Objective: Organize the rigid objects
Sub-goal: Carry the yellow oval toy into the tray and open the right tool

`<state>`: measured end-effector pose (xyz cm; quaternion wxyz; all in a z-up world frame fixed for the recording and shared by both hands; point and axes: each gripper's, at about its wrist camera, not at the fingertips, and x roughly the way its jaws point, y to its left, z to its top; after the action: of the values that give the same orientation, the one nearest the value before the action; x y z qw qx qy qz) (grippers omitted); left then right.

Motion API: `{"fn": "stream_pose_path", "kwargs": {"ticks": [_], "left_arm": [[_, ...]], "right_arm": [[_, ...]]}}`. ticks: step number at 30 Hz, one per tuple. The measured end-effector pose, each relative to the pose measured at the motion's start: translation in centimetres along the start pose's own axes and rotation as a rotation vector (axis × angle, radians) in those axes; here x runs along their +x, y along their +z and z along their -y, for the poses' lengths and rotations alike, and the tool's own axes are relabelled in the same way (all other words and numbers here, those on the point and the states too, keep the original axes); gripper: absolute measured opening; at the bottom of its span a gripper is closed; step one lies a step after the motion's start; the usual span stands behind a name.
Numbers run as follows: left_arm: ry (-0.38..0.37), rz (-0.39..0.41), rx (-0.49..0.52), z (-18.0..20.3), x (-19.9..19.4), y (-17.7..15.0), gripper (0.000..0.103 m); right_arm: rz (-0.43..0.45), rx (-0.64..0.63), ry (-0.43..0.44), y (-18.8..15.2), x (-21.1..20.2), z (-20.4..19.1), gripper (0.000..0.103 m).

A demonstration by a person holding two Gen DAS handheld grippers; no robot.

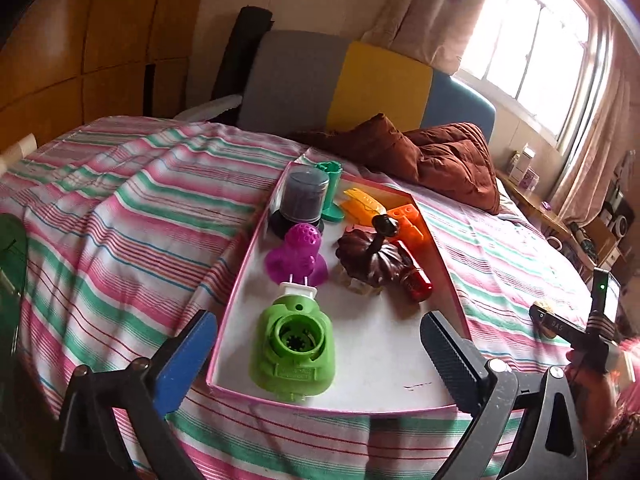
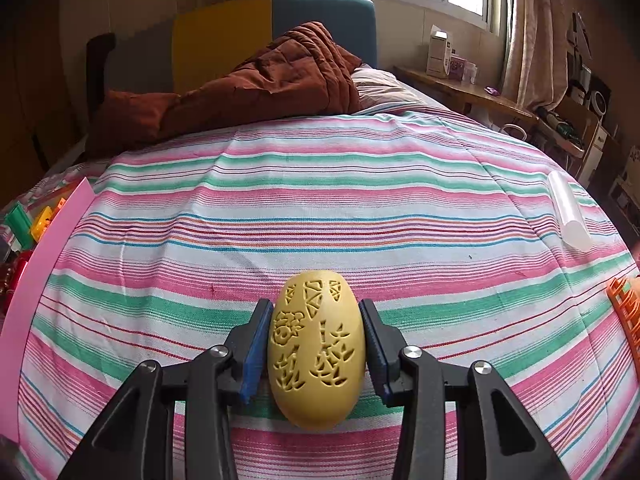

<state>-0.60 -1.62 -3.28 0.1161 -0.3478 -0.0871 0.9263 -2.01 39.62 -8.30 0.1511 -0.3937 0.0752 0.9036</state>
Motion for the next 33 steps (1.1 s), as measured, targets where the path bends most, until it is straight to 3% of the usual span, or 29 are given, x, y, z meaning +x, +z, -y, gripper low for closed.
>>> {"fn": "stream_pose_path", "kwargs": {"ticks": [8, 15, 19, 26, 33], "left_arm": [[-0.019, 0.001, 0.081, 1.8, -0.3, -0.5, 0.103], [-0.018, 0.006, 0.061, 1.6, -0.8, -0.2, 0.103], [0.030, 0.004, 0.012, 0.7, -1.2, 0.3, 0.103], [0.182, -0.009, -0.044, -0.8, -1.7, 0.6, 0.103], [0.258, -0.010, -0.065, -2.6, -2.9, 0.6, 0.103]], "right_arm": [[-0.017, 0.060, 0.110, -1.6, -2.2, -0.7, 0.043], [-0.051, 0.080, 0.259, -3.0, -4.4, -4.0, 0.043], [-0.050, 0.045, 0.378, -2.5, -6.3, -7.5, 0.043], [-0.062, -0.089, 0.558, -1.7, -9.3, -15.5, 0.043], [-0.136, -0.213, 0.595, -2.8, -9.1, -22.5, 0.043]]}}
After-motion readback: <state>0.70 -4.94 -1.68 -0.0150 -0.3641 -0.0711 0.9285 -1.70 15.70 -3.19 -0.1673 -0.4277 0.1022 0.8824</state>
